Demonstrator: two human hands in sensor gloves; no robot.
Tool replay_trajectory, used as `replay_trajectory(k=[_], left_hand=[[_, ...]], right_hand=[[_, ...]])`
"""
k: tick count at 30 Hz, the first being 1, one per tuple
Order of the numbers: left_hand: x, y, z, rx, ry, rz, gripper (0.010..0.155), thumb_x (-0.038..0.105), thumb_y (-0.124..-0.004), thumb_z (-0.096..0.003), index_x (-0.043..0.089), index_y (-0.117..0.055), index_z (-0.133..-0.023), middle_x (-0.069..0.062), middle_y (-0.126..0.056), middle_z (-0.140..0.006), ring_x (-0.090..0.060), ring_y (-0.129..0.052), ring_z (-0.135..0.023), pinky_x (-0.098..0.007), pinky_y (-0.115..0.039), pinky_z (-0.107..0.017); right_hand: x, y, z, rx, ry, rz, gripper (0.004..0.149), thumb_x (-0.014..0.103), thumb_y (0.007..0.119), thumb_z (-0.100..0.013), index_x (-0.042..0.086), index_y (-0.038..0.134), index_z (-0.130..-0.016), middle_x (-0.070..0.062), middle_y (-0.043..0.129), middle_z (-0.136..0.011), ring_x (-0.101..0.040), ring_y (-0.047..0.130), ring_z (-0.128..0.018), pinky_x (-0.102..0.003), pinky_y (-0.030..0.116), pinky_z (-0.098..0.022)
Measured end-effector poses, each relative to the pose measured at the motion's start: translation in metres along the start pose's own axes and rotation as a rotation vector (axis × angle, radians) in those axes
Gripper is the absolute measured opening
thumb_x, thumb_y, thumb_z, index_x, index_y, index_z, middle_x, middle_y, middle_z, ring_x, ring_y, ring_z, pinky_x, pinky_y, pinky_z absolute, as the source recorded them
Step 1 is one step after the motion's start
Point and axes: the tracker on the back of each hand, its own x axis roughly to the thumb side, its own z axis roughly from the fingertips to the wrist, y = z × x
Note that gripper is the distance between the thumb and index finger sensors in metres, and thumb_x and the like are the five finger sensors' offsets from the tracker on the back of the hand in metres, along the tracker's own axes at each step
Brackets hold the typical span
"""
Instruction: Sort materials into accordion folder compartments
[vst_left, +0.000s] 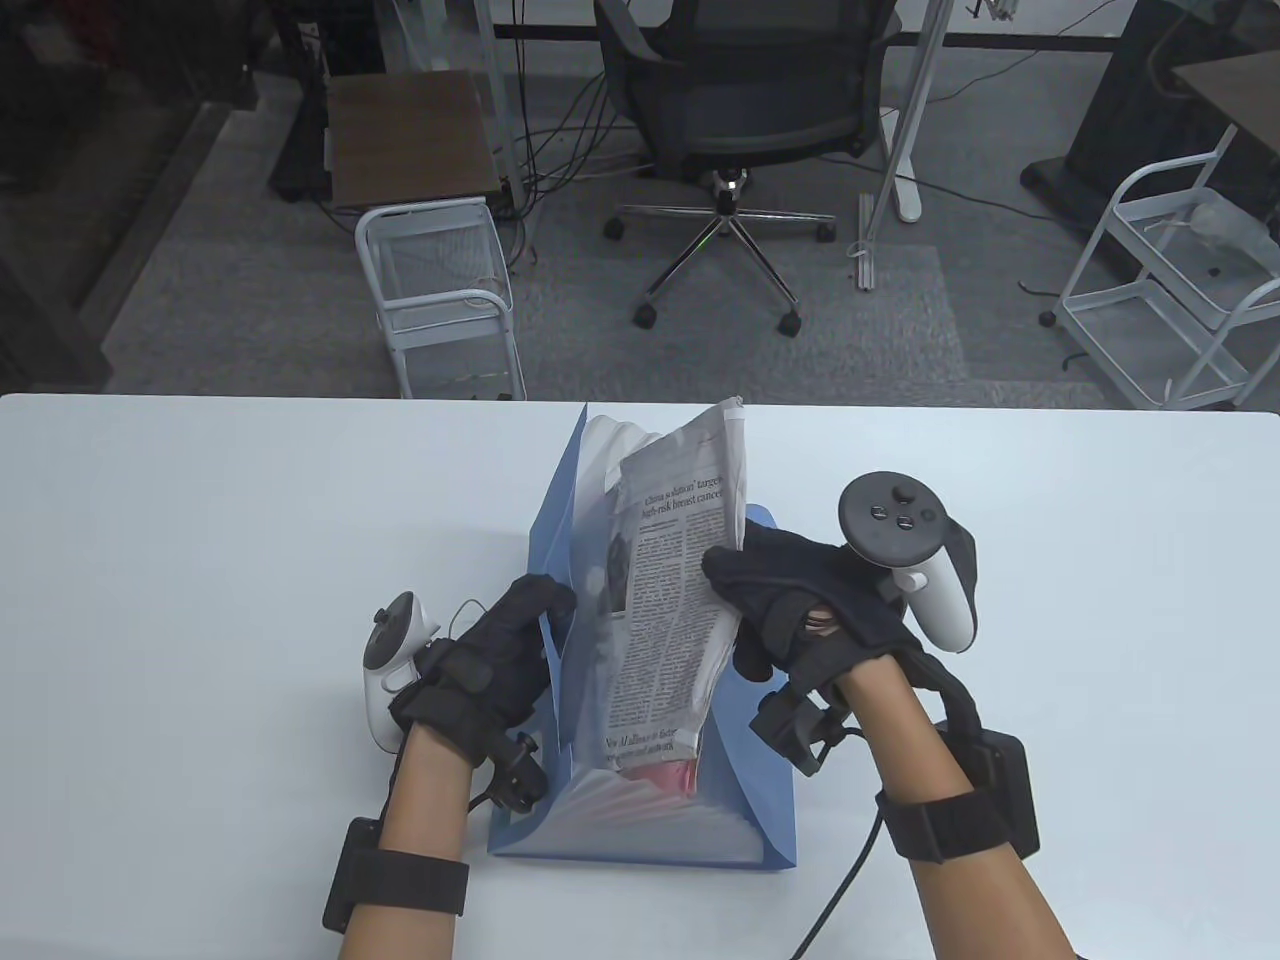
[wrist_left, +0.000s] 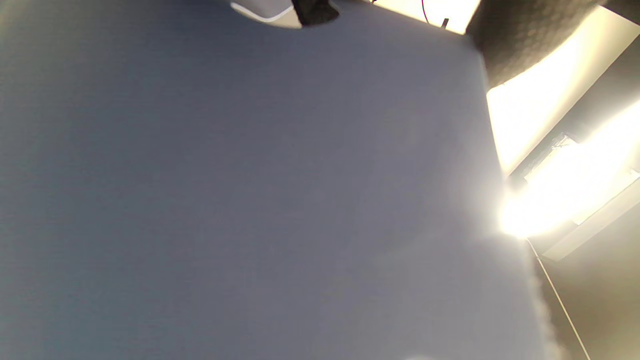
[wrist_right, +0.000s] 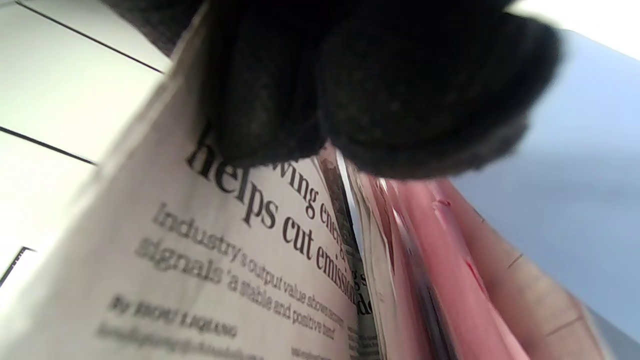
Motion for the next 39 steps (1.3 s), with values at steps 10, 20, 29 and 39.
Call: replay_trajectory(k=[10, 20, 29, 39], left_hand=[[0.0, 0.0, 0.0, -0.003, -0.002, 0.003, 0.069, 0.063, -0.066, -0.0655, 0.007, -0.056, -0.105, -0.036, 0.012, -0.113, -0.062, 0.012, -0.091, -0.073, -0.011, -0.054], [0.0, 0.0, 0.0, -0.005, -0.004, 0.004, 0.069, 0.063, -0.066, -0.0655, 0.007, -0.056, -0.104, -0.036, 0.012, -0.113, -0.062, 0.013, -0.091, -0.072, -0.011, -0.054], [0.0, 0.0, 0.0, -0.007, -0.009, 0.014, 0.069, 0.063, -0.066, -0.0656, 0.007, -0.055, -0.104, -0.037, 0.013, -0.113, -0.062, 0.013, -0.091, -0.072, -0.011, -0.054], [0.001, 0.0, 0.001, -0.012, -0.015, 0.029, 0.069, 0.063, -0.066, -0.0657, 0.007, -0.055, -0.104, -0.036, 0.013, -0.113, -0.062, 0.013, -0.091, -0.072, -0.011, -0.054]], right_hand=[[0.011, 0.015, -0.02, 0.03, 0.046, 0.07, 0.056, 0.033, 0.075, -0.062, -0.002, 0.059, -0.103, -0.001, 0.103, -0.043, -0.027, 0.102, -0.014, -0.026, 0.084, 0.0], [0.017, 0.023, -0.034, 0.07, 0.113, 0.131, 0.056, 0.034, 0.074, -0.063, -0.002, 0.059, -0.103, -0.001, 0.102, -0.044, -0.027, 0.102, -0.014, -0.026, 0.083, 0.0], [0.019, 0.039, -0.047, 0.081, 0.183, 0.209, 0.057, 0.033, 0.074, -0.063, -0.002, 0.057, -0.104, -0.001, 0.102, -0.045, -0.027, 0.102, -0.014, -0.026, 0.083, -0.001], [0.02, 0.053, -0.056, 0.102, 0.221, 0.308, 0.058, 0.033, 0.075, -0.063, -0.003, 0.055, -0.104, 0.0, 0.101, -0.045, -0.027, 0.102, -0.015, -0.027, 0.083, -0.002]])
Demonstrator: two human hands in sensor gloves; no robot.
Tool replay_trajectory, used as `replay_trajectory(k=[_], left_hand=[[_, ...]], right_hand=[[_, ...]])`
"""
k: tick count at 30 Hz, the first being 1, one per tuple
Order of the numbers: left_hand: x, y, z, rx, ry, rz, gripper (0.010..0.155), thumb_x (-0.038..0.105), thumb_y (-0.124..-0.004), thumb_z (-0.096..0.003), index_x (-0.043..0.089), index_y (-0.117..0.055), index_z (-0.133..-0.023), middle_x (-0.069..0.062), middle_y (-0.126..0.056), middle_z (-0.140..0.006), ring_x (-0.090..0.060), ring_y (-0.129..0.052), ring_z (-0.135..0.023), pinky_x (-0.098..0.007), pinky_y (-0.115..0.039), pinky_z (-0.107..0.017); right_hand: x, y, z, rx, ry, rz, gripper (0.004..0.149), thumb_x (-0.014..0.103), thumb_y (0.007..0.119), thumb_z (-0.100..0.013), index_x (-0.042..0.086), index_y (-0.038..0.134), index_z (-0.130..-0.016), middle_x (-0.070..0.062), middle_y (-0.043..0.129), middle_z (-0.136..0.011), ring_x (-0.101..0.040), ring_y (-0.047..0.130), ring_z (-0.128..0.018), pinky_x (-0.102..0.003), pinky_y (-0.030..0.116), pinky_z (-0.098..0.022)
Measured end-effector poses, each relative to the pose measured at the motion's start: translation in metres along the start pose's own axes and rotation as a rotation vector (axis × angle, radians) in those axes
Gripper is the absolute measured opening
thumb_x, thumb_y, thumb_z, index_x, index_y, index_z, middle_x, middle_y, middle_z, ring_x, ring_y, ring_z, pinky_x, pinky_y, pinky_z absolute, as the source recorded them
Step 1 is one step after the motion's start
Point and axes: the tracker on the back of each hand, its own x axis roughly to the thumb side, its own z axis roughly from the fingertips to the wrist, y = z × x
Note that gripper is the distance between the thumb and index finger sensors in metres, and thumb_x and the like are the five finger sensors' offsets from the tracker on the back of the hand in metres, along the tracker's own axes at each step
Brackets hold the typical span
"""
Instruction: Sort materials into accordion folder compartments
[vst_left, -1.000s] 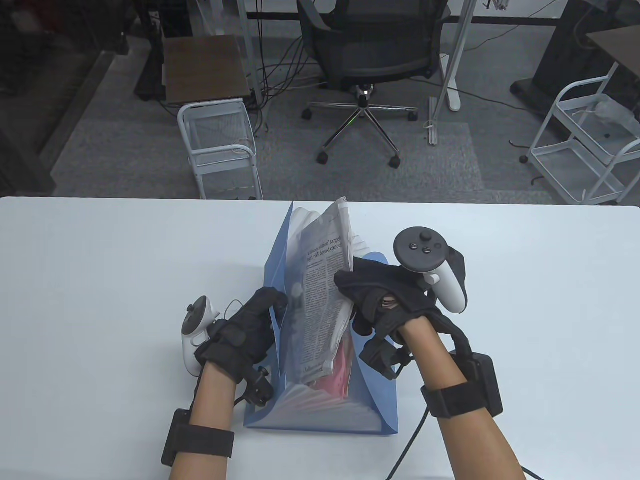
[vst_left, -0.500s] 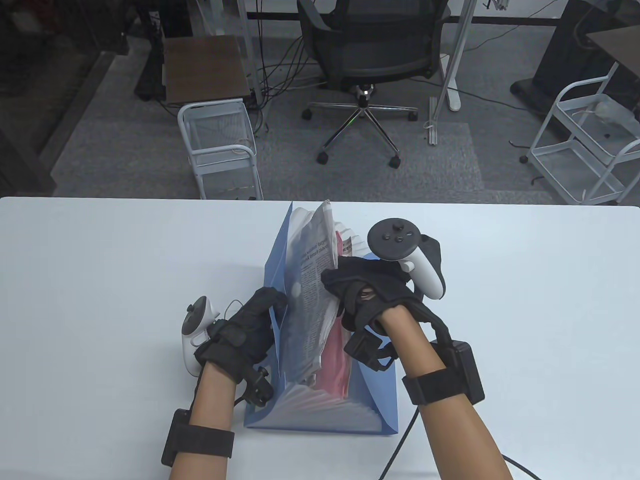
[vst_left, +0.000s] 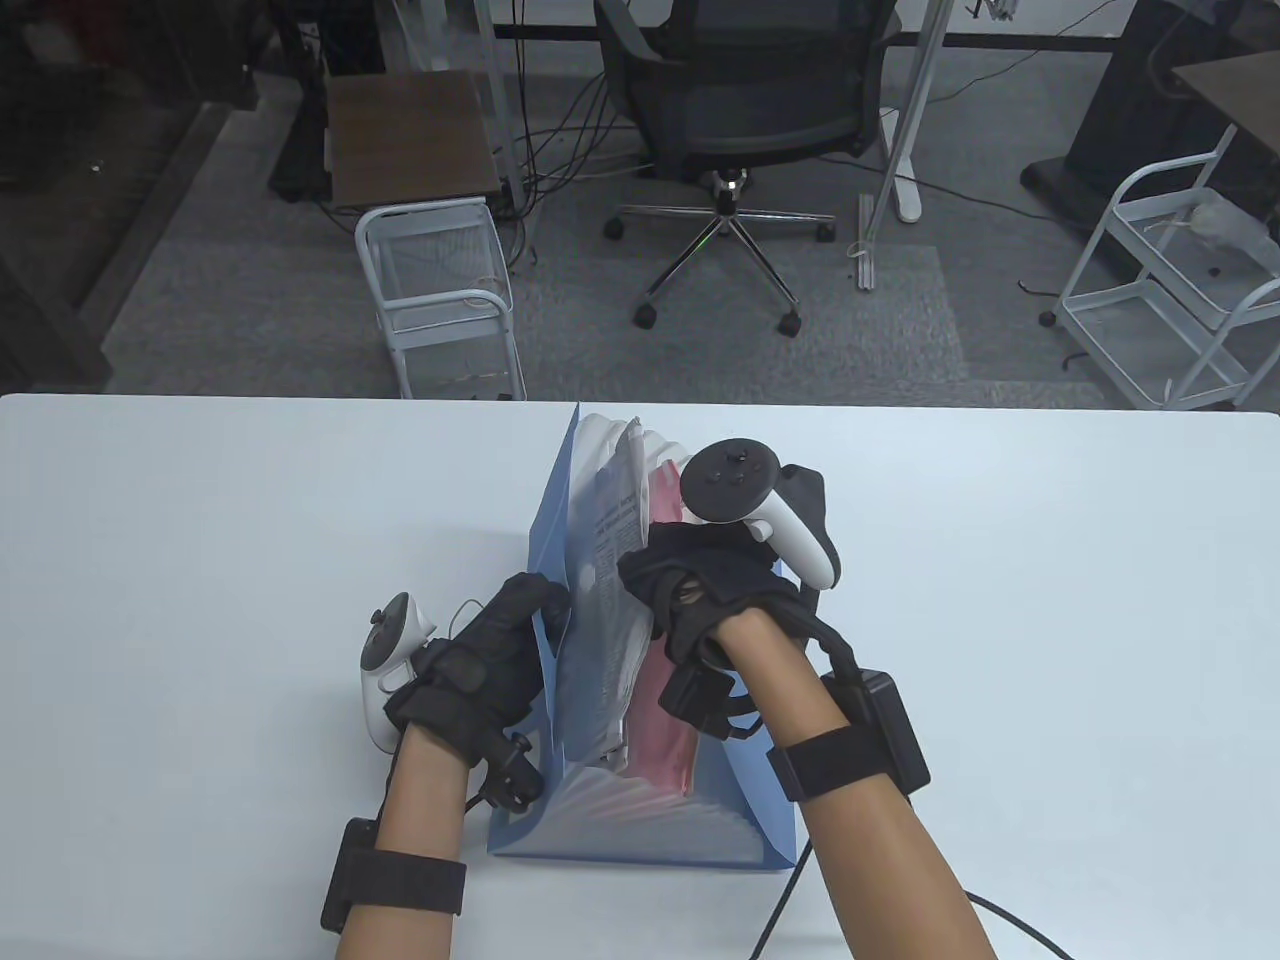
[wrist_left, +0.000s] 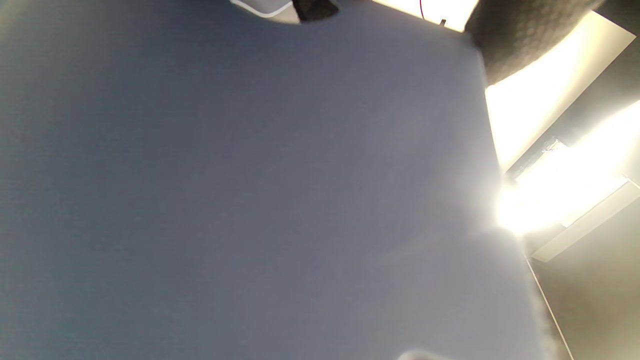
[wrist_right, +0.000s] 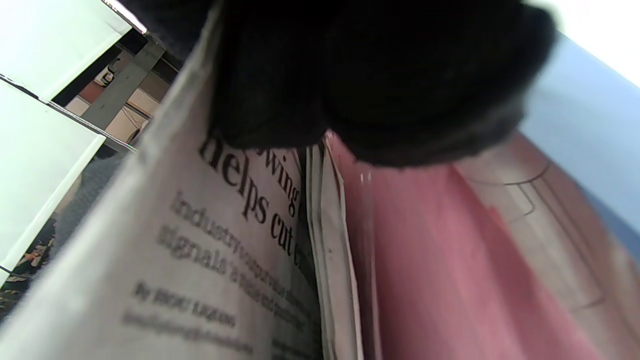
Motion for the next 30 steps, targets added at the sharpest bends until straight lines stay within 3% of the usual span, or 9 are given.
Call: replay_trajectory(k=[12, 20, 24, 30], left_hand=[[0.0, 0.0, 0.001, -0.005, -0.008, 0.017, 0.069, 0.063, -0.065, -0.0658, 0.007, -0.055, -0.104, -0.036, 0.013, -0.113, -0.062, 0.014, -0.091, -0.071, -0.01, -0.054], [0.0, 0.001, 0.001, -0.007, -0.009, 0.018, 0.069, 0.063, -0.065, -0.0659, 0.007, -0.055, -0.104, -0.036, 0.014, -0.113, -0.062, 0.014, -0.09, -0.071, -0.01, -0.054], [0.0, 0.001, 0.0, -0.008, -0.008, 0.018, 0.069, 0.063, -0.065, -0.0659, 0.007, -0.055, -0.104, -0.036, 0.014, -0.113, -0.062, 0.014, -0.09, -0.071, -0.01, -0.054], [0.0, 0.001, 0.0, -0.007, -0.009, 0.015, 0.069, 0.063, -0.065, -0.0659, 0.007, -0.054, -0.104, -0.036, 0.014, -0.113, -0.062, 0.014, -0.09, -0.071, -0.01, -0.054]], right_hand=[[0.009, 0.008, -0.008, 0.009, 0.038, 0.07, 0.059, 0.034, 0.076, -0.063, -0.003, 0.055, -0.104, 0.0, 0.101, -0.045, -0.027, 0.102, -0.016, -0.027, 0.083, -0.002], [0.014, 0.014, -0.009, -0.102, 0.065, 0.19, 0.05, 0.039, 0.08, -0.06, 0.008, 0.069, -0.097, 0.003, 0.1, -0.041, -0.024, 0.102, -0.013, -0.025, 0.083, 0.0], [0.014, 0.017, -0.01, -0.086, 0.063, 0.199, 0.049, 0.039, 0.071, -0.063, 0.006, 0.068, -0.099, 0.002, 0.099, -0.042, -0.025, 0.101, -0.014, -0.026, 0.083, 0.0], [0.019, 0.023, -0.015, -0.056, 0.071, 0.22, 0.049, 0.036, 0.072, -0.063, 0.003, 0.069, -0.099, 0.002, 0.1, -0.041, -0.026, 0.101, -0.013, -0.027, 0.083, 0.0]])
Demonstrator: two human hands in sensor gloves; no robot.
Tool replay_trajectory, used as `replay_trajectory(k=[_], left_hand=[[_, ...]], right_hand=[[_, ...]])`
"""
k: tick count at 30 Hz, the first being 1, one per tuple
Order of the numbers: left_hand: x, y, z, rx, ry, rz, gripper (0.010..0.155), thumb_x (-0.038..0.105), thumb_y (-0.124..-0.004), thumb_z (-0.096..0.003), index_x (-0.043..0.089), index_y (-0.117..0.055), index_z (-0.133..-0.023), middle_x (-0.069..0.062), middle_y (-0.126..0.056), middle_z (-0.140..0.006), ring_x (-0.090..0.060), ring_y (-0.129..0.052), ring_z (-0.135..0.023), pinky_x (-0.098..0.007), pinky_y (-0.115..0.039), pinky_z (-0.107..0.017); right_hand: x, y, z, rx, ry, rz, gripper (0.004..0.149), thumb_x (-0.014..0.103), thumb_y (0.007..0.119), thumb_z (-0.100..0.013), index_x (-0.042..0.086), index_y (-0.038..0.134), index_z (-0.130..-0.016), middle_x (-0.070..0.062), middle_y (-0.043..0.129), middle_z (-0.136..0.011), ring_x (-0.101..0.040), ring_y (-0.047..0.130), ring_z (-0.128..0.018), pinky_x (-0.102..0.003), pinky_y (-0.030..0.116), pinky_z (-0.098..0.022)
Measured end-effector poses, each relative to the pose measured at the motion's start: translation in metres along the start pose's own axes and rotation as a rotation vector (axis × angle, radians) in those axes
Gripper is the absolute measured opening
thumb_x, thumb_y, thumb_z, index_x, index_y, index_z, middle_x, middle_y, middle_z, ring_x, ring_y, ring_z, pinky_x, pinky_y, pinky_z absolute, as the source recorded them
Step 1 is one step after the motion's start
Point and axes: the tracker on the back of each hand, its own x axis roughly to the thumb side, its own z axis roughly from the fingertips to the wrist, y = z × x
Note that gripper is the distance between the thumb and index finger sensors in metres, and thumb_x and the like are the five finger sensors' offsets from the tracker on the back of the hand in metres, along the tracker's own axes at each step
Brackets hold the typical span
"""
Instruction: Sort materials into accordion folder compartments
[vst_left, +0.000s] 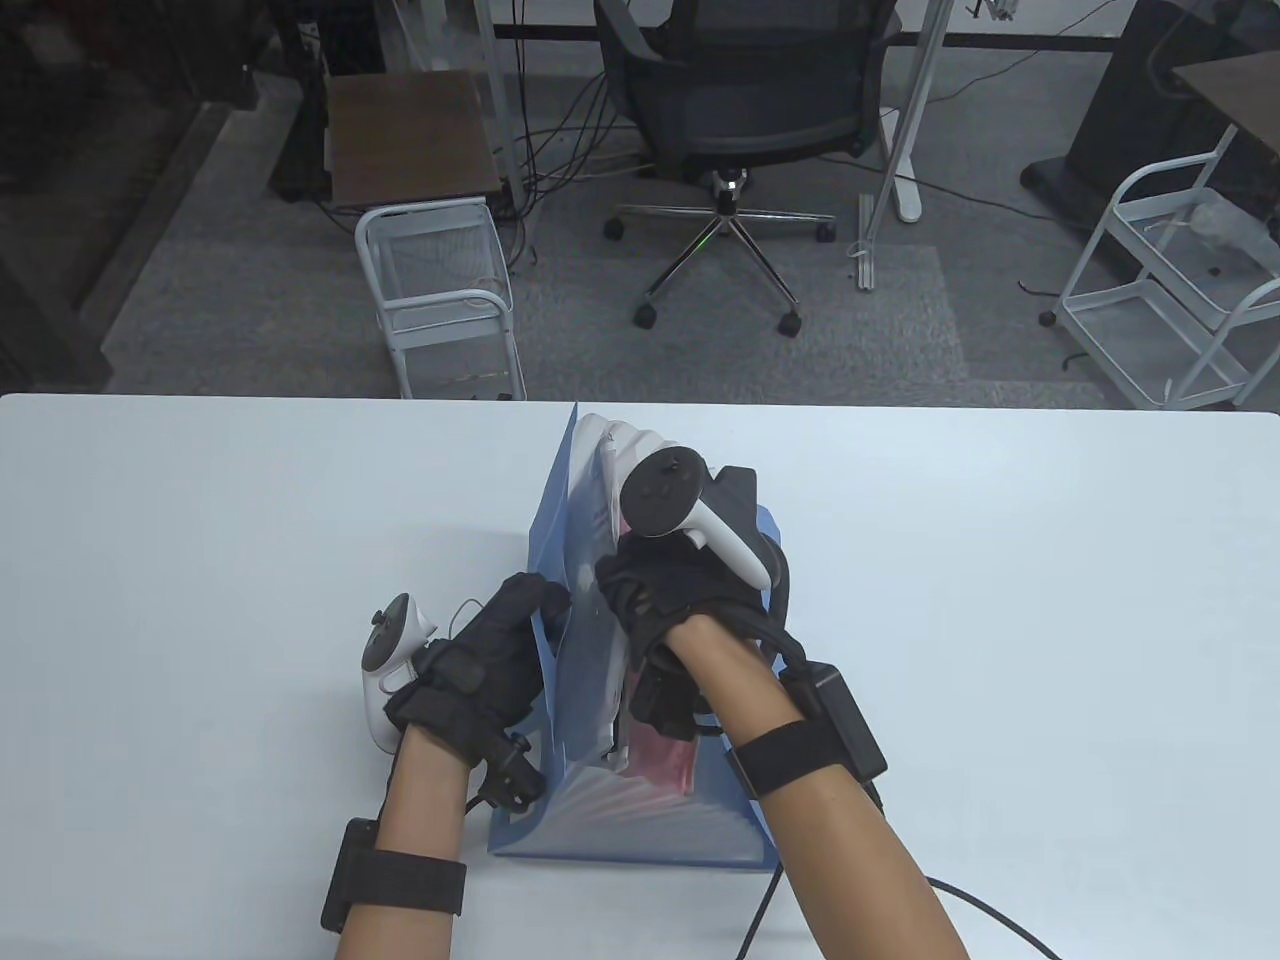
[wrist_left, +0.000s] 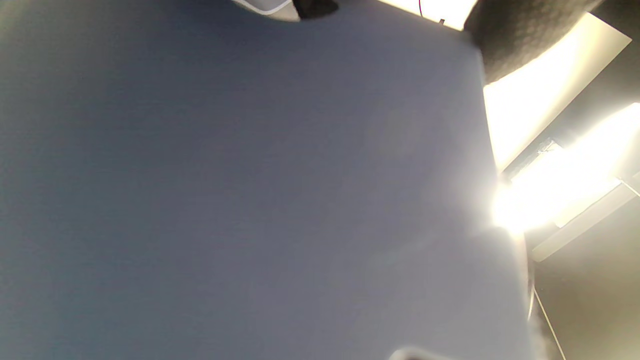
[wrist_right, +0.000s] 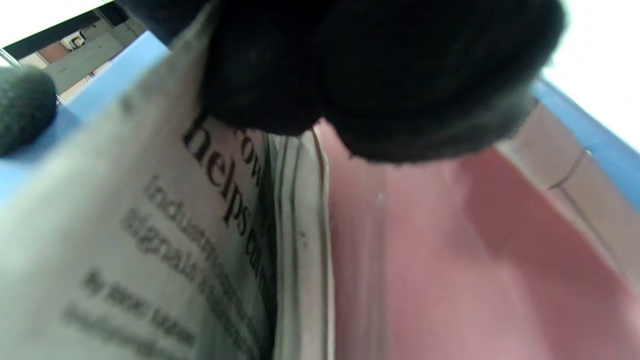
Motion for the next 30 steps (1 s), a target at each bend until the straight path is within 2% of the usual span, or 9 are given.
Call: replay_trajectory(k=[2, 5, 9, 13, 17, 21, 24, 26, 30], left_hand=[[0.0, 0.0, 0.0, -0.001, 0.0, 0.001, 0.069, 0.063, -0.065, -0.066, 0.007, -0.054, -0.104, -0.036, 0.014, -0.113, -0.061, 0.014, -0.09, -0.071, -0.01, -0.054], [0.0, -0.001, 0.0, -0.003, 0.001, -0.002, 0.069, 0.063, -0.065, -0.066, 0.007, -0.054, -0.104, -0.036, 0.015, -0.112, -0.061, 0.014, -0.09, -0.071, -0.01, -0.054], [0.0, -0.001, 0.0, -0.004, 0.0, 0.003, 0.069, 0.063, -0.064, -0.0662, 0.007, -0.054, -0.104, -0.036, 0.015, -0.112, -0.061, 0.015, -0.09, -0.071, -0.01, -0.054], [-0.001, -0.001, -0.001, -0.005, 0.001, 0.004, 0.069, 0.063, -0.064, -0.0662, 0.007, -0.054, -0.104, -0.036, 0.015, -0.112, -0.061, 0.015, -0.09, -0.071, -0.009, -0.054], [-0.001, -0.001, -0.001, -0.005, 0.002, 0.0, 0.069, 0.063, -0.064, -0.0662, 0.007, -0.054, -0.104, -0.036, 0.015, -0.112, -0.061, 0.015, -0.09, -0.071, -0.01, -0.054], [-0.002, -0.001, -0.001, -0.007, 0.004, -0.001, 0.069, 0.063, -0.064, -0.0662, 0.007, -0.054, -0.104, -0.036, 0.015, -0.112, -0.061, 0.015, -0.09, -0.071, -0.009, -0.054], [-0.002, -0.002, -0.002, -0.007, 0.006, -0.007, 0.069, 0.063, -0.064, -0.0663, 0.007, -0.054, -0.104, -0.036, 0.015, -0.112, -0.061, 0.015, -0.09, -0.07, -0.009, -0.054], [-0.002, -0.002, -0.002, -0.007, 0.006, -0.009, 0.069, 0.063, -0.064, -0.0661, 0.007, -0.054, -0.104, -0.036, 0.015, -0.112, -0.061, 0.015, -0.09, -0.07, -0.009, -0.054], [-0.003, -0.002, -0.003, -0.007, 0.009, -0.015, 0.069, 0.063, -0.064, -0.0661, 0.007, -0.053, -0.105, -0.036, 0.016, -0.112, -0.061, 0.016, -0.089, -0.07, -0.009, -0.054]], right_hand=[[0.001, 0.002, -0.001, 0.028, 0.016, 0.004, 0.051, 0.037, 0.07, -0.064, 0.001, 0.067, -0.1, 0.002, 0.1, -0.042, -0.026, 0.101, -0.014, -0.027, 0.083, -0.001], [0.001, 0.003, -0.001, 0.085, 0.017, -0.01, 0.063, 0.045, 0.066, -0.064, -0.003, 0.058, -0.104, -0.003, 0.1, -0.048, -0.028, 0.101, -0.017, -0.028, 0.083, -0.003], [-0.001, -0.006, 0.006, 0.052, -0.001, -0.038, 0.067, 0.048, 0.066, -0.064, -0.003, 0.054, -0.105, -0.007, 0.1, -0.054, -0.03, 0.101, -0.019, -0.029, 0.083, -0.005], [-0.004, -0.021, 0.017, 0.026, -0.028, -0.077, 0.065, 0.048, 0.067, -0.064, -0.001, 0.057, -0.105, -0.008, 0.1, -0.054, -0.032, 0.101, -0.02, -0.03, 0.084, -0.005], [-0.007, -0.038, 0.03, -0.089, -0.048, -0.07, 0.058, 0.045, 0.069, -0.063, 0.003, 0.064, -0.103, -0.008, 0.1, -0.052, -0.033, 0.101, -0.02, -0.031, 0.083, -0.005], [-0.015, -0.048, 0.043, -0.255, -0.04, 0.054, 0.056, 0.045, 0.071, -0.063, 0.006, 0.068, -0.102, -0.007, 0.1, -0.052, -0.035, 0.101, -0.023, -0.033, 0.084, -0.008], [-0.026, -0.04, 0.045, -0.293, -0.006, 0.141, 0.06, 0.048, 0.071, -0.063, 0.006, 0.063, -0.106, -0.014, 0.096, -0.07, -0.041, 0.099, -0.039, -0.039, 0.087, -0.02], [-0.037, -0.029, 0.042, -0.262, 0.032, 0.192, 0.068, 0.051, 0.069, -0.063, 0.005, 0.053, -0.11, -0.02, 0.088, -0.086, -0.048, 0.096, -0.053, -0.044, 0.087, -0.032], [-0.063, -0.007, 0.036, -0.187, 0.069, 0.155, 0.077, 0.054, 0.068, -0.063, 0.001, 0.044, -0.112, -0.028, 0.075, -0.101, -0.053, 0.095, -0.061, -0.047, 0.088, -0.037]])
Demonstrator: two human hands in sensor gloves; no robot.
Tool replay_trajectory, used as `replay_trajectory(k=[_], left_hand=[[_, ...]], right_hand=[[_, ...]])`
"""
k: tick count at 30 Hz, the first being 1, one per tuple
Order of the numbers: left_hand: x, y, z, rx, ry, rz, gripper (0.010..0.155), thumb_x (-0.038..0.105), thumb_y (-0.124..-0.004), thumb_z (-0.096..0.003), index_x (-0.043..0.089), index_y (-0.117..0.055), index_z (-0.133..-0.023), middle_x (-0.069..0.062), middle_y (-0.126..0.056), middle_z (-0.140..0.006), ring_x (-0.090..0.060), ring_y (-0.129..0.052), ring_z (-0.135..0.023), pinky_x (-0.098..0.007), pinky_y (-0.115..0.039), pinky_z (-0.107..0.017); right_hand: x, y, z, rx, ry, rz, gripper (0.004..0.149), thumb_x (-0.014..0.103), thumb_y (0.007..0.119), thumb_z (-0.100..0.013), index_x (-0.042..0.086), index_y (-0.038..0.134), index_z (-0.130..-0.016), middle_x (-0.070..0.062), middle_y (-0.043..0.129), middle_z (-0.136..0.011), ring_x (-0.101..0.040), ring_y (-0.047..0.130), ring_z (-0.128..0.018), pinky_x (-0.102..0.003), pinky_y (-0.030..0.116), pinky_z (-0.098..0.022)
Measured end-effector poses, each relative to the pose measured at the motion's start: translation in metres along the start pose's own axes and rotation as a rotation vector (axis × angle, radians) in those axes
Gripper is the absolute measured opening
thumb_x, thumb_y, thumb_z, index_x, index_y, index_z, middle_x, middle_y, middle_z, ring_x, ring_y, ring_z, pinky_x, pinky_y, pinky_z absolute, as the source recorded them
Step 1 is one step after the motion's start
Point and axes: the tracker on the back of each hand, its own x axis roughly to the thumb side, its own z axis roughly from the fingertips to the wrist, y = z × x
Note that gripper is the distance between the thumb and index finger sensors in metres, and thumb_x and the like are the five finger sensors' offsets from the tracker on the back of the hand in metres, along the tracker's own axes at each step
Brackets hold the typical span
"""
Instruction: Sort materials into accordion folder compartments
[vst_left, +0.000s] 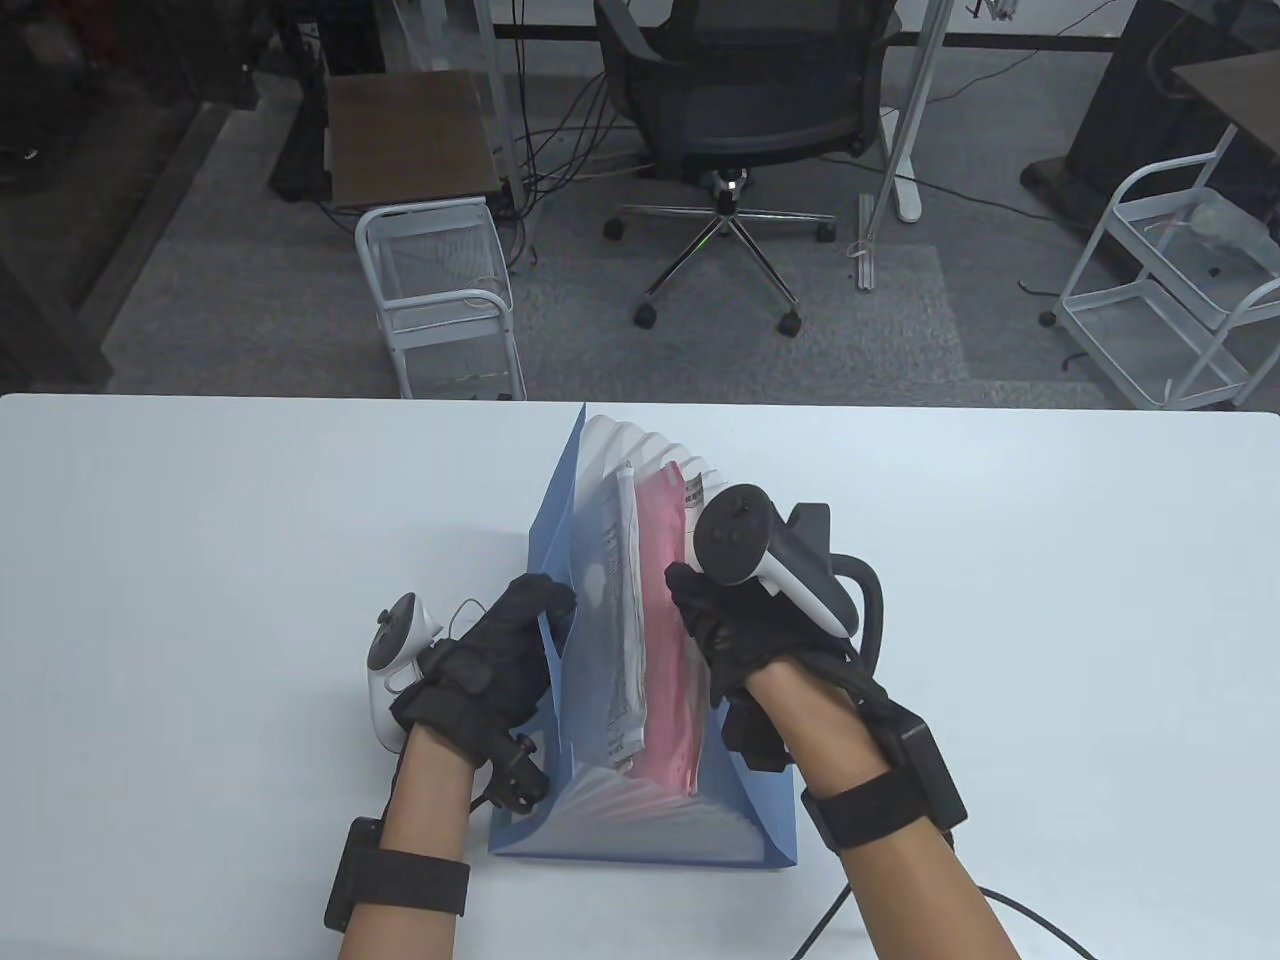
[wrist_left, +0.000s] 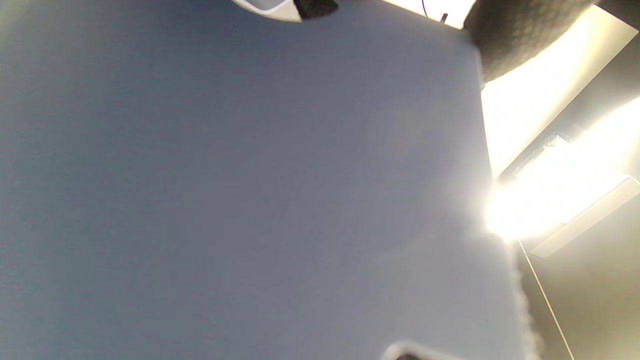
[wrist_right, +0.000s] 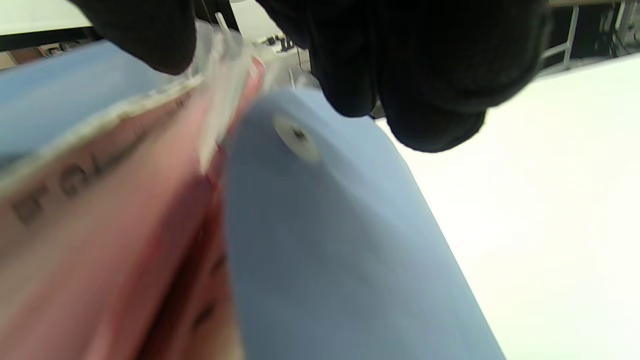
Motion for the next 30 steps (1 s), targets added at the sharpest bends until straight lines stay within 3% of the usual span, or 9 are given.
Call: replay_trajectory(k=[4, 6, 12, 22, 27, 30], left_hand=[[-0.001, -0.003, -0.002, 0.0, 0.008, -0.016, 0.069, 0.063, -0.064, -0.0662, 0.007, -0.053, -0.105, -0.036, 0.016, -0.112, -0.061, 0.016, -0.089, -0.07, -0.009, -0.054], [-0.002, -0.005, -0.003, -0.002, 0.013, -0.026, 0.069, 0.063, -0.064, -0.0663, 0.007, -0.053, -0.105, -0.036, 0.016, -0.111, -0.06, 0.016, -0.089, -0.07, -0.009, -0.054], [-0.006, -0.014, -0.007, -0.002, 0.035, -0.078, 0.067, 0.061, -0.065, -0.067, 0.008, -0.052, -0.105, -0.035, 0.018, -0.11, -0.059, 0.018, -0.088, -0.069, -0.007, -0.053], [-0.028, -0.046, -0.027, -0.015, 0.145, -0.276, 0.072, 0.064, -0.06, -0.0674, 0.006, -0.046, -0.108, -0.032, 0.026, -0.106, -0.055, 0.026, -0.083, -0.066, 0.0, -0.05], [-0.047, -0.064, -0.041, -0.001, 0.272, -0.451, 0.056, 0.044, -0.051, -0.0706, 0.004, -0.045, -0.11, -0.029, 0.029, -0.104, -0.052, 0.029, -0.081, -0.063, 0.002, -0.048], [-0.059, -0.078, -0.052, 0.047, 0.381, -0.64, 0.053, 0.039, -0.051, -0.07, 0.003, -0.047, -0.109, -0.029, 0.028, -0.104, -0.052, 0.029, -0.081, -0.064, 0.001, -0.048]], right_hand=[[-0.019, 0.015, 0.0, 0.055, -0.011, -0.103, 0.076, 0.053, 0.066, -0.063, -0.001, 0.041, -0.111, -0.031, 0.07, -0.104, -0.054, 0.095, -0.061, -0.047, 0.089, -0.036], [-0.025, 0.015, 0.003, 0.054, -0.025, -0.201, 0.069, 0.046, 0.065, -0.065, -0.001, 0.044, -0.111, -0.031, 0.072, -0.103, -0.054, 0.096, -0.059, -0.047, 0.09, -0.034], [-0.048, 0.007, 0.014, -0.037, -0.02, -0.259, 0.057, 0.032, 0.066, -0.064, 0.001, 0.049, -0.109, -0.031, 0.076, -0.099, -0.05, 0.1, -0.054, -0.043, 0.092, -0.03], [-0.107, 0.009, 0.02, -0.123, -0.027, -0.512, 0.054, 0.029, 0.066, -0.064, 0.005, 0.05, -0.11, -0.026, 0.079, -0.098, -0.046, 0.102, -0.051, -0.039, 0.092, -0.028], [-0.122, 0.011, 0.017, -0.096, -0.048, -0.634, 0.054, 0.029, 0.066, -0.064, 0.005, 0.051, -0.11, -0.026, 0.079, -0.098, -0.048, 0.101, -0.05, -0.04, 0.092, -0.028], [-0.127, 0.011, 0.017, -0.097, -0.047, -0.646, 0.054, 0.029, 0.066, -0.064, 0.005, 0.051, -0.109, -0.026, 0.079, -0.098, -0.048, 0.102, -0.05, -0.04, 0.092, -0.028]])
